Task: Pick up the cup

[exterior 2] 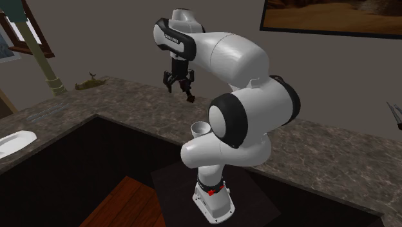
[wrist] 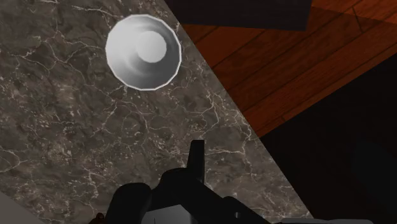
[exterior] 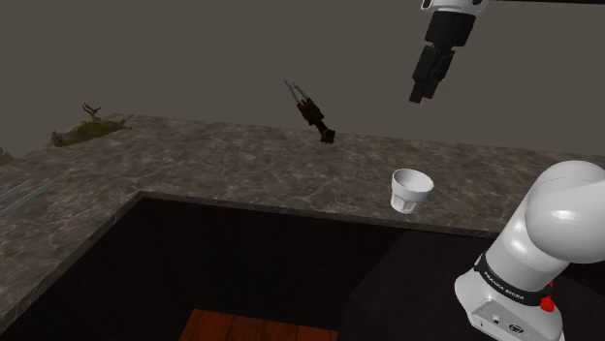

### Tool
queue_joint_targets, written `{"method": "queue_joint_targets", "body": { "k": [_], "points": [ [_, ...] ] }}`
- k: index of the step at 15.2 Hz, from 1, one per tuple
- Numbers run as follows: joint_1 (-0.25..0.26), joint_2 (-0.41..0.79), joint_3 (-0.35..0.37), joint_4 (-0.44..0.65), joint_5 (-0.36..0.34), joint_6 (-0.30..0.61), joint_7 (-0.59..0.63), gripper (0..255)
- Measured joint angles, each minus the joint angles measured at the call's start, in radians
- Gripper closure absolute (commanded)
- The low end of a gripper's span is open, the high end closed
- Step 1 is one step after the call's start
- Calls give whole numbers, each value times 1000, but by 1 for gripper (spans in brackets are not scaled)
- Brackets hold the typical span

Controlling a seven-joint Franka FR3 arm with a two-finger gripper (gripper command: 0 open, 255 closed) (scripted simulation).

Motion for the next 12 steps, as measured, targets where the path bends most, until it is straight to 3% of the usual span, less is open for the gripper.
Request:
{"method": "queue_joint_targets", "body": {
  "k": [4,12],
  "points": [
    [-9,-12,-30,-58,-17,37,-39,0],
    [-49,14,-155,-256,-89,228,-192,0]
  ]
}}
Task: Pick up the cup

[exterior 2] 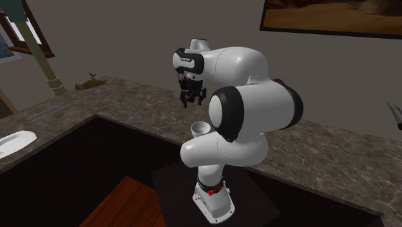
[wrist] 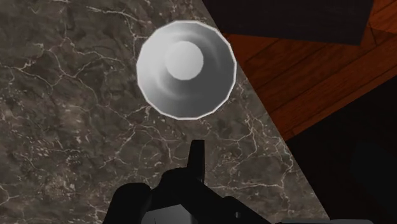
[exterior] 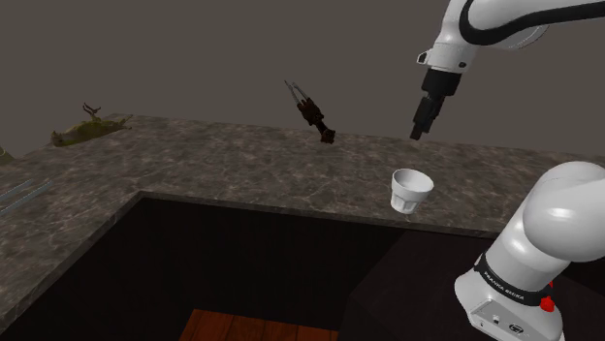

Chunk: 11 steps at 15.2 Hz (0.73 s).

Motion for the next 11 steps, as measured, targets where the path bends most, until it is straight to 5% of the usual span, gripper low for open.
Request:
{"method": "queue_joint_targets", "body": {
  "k": [11],
  "points": [
    [-58,202,-211,-148,-95,302,-239,0]
  ]
}}
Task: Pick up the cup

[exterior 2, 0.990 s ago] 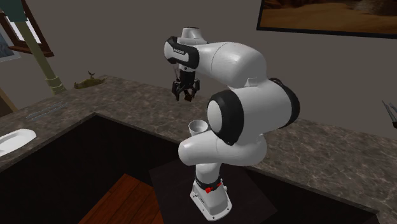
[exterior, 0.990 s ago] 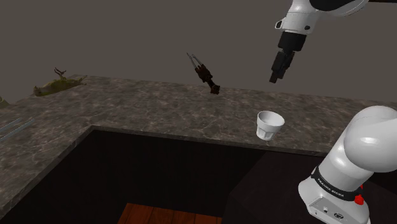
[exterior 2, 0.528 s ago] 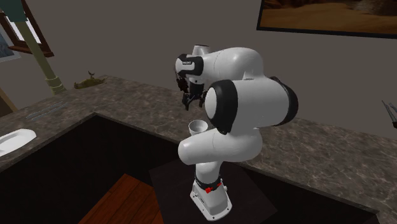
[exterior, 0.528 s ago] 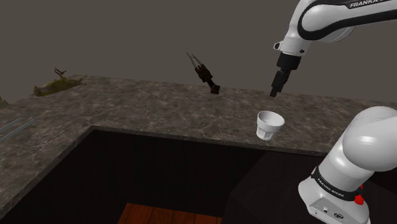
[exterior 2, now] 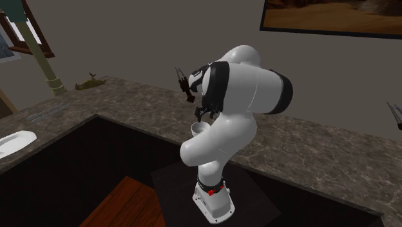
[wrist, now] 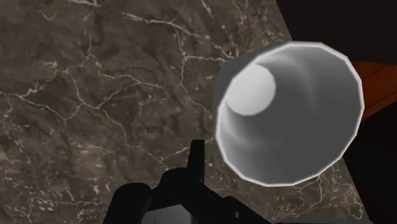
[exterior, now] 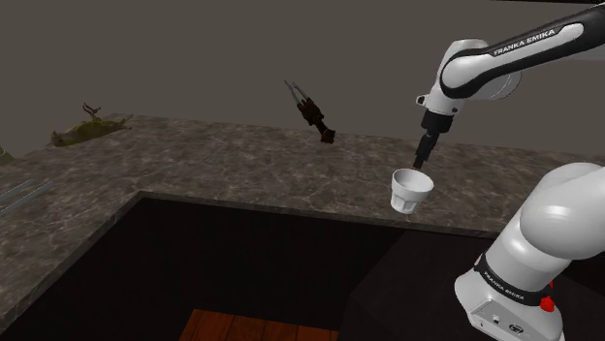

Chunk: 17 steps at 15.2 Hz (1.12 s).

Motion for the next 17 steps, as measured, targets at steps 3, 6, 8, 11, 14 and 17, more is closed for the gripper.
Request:
{"method": "queue_joint_targets", "body": {
  "k": [3,6,8,11,14,17],
  "points": [
    [4,94,-55,-10,-1,92,-62,0],
    [15,144,-74,-19,8,150,-84,0],
    [22,169,-82,-33,15,187,-92,0],
    [29,200,-93,-44,24,229,-105,255],
    [30,205,-95,-46,26,236,-108,255],
    [30,205,-95,-46,26,236,-108,255]
  ]
}}
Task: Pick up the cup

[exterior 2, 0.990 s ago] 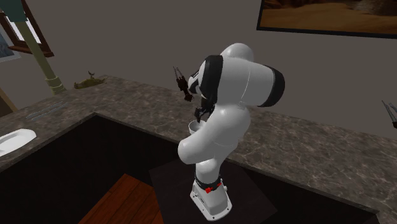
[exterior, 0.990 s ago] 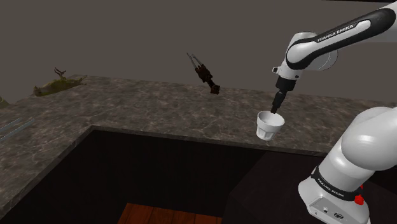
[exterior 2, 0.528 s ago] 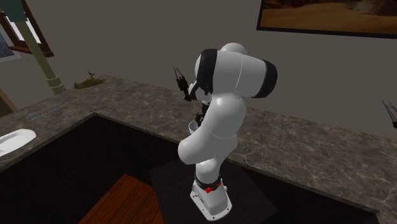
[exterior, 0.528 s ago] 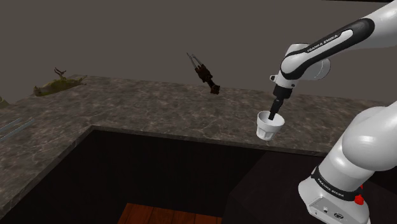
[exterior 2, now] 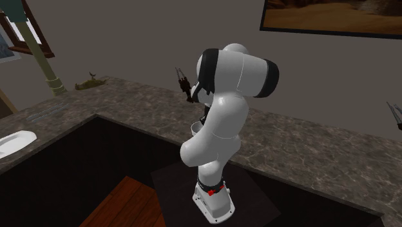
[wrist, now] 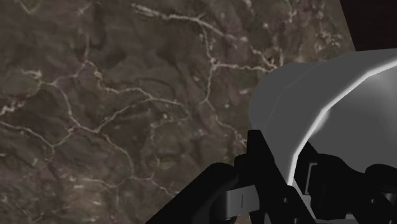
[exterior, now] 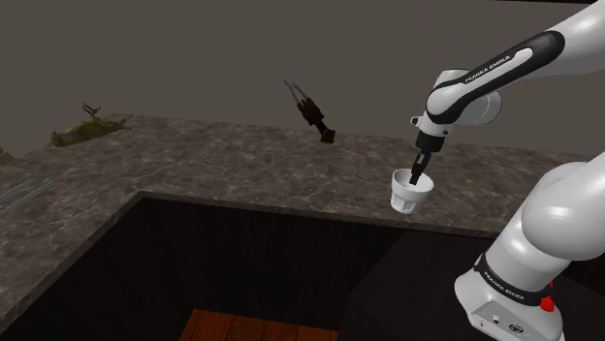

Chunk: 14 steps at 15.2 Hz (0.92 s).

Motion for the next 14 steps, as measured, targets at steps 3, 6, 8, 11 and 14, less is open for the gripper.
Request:
{"method": "queue_joint_targets", "body": {
  "k": [3,6,8,11,14],
  "points": [
    [0,0,0,0,0,0,0,255],
    [-4,-15,5,5,-5,-20,6,255],
    [-10,-36,11,15,-12,-51,13,255],
    [-18,-74,27,34,-20,-106,30,255],
    [-25,-109,38,54,-27,-159,41,255]
  ]
}}
